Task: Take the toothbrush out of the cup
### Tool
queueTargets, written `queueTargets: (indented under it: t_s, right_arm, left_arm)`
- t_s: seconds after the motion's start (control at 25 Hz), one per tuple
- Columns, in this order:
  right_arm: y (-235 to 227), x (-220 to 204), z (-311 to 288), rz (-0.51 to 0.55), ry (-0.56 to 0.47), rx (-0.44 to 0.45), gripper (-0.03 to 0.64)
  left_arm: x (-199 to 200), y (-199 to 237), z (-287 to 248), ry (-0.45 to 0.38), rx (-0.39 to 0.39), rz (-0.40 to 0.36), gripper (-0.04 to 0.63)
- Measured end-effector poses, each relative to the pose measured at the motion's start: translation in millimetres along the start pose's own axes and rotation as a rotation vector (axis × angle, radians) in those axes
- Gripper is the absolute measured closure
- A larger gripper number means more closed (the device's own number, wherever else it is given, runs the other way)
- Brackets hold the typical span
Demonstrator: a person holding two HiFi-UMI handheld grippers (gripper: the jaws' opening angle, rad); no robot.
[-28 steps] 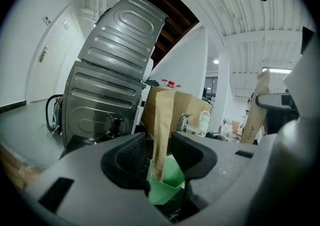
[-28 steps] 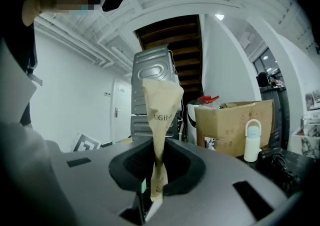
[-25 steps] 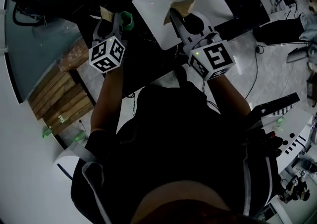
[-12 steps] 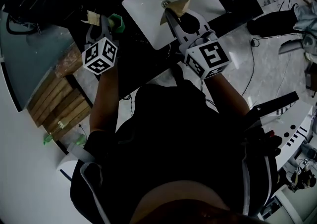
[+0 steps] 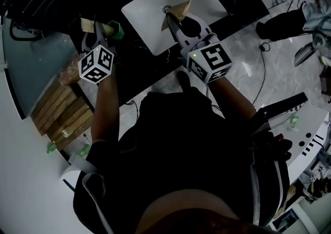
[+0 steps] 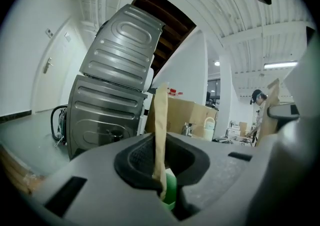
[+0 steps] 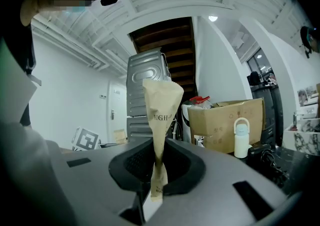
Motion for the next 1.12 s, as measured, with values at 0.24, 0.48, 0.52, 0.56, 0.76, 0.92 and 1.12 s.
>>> queueTargets:
  t_s: [0.24, 0.48, 0.52, 0.56, 0.76, 0.92, 1.12]
  right_arm:
    - [-6, 7, 9, -0.011, -0.024, 0.046, 0.569]
    - [-8, 15, 13, -0.026, -0.052, 0.099, 0.569]
    - [-7, 16, 12, -0.025, -0.056, 0.109, 0.569]
    - [-7, 18, 11, -0.024, -0.061, 0.118, 0.569]
    - [-9, 23, 14, -0.027, -0.073, 0.132, 0.569]
    - [-7, 28, 7, -0.023, -0.088, 0.172, 0.569]
    - [-3, 31, -2, -0.025, -0.078, 0.226, 0.571]
  left_arm:
    - [34, -11, 14, -0.087, 0.052, -0.07, 0.566]
    - [55, -20, 36, -0.146, 0.077, -0.091, 0.569]
    - [59, -20, 41, -0.158, 0.086, -0.092, 0.569]
    - [63, -20, 46, -0.171, 0.093, -0.094, 0.569]
    - [79, -26, 71, -0.221, 0.136, -0.111, 0.569]
    - [91, -30, 93, -0.251, 0.154, -0.117, 0.569]
    - [91, -35, 119, -0.235, 0.197, -0.12, 0.569]
Point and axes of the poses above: the fingertips, and each gripper's own axes: z backward along the fingers, y to its left, x out of its top, the point moved 7 cm from there along z, backward along the fingers, and after that the axes turned 1 degree about -z, right-handed, at the moved point
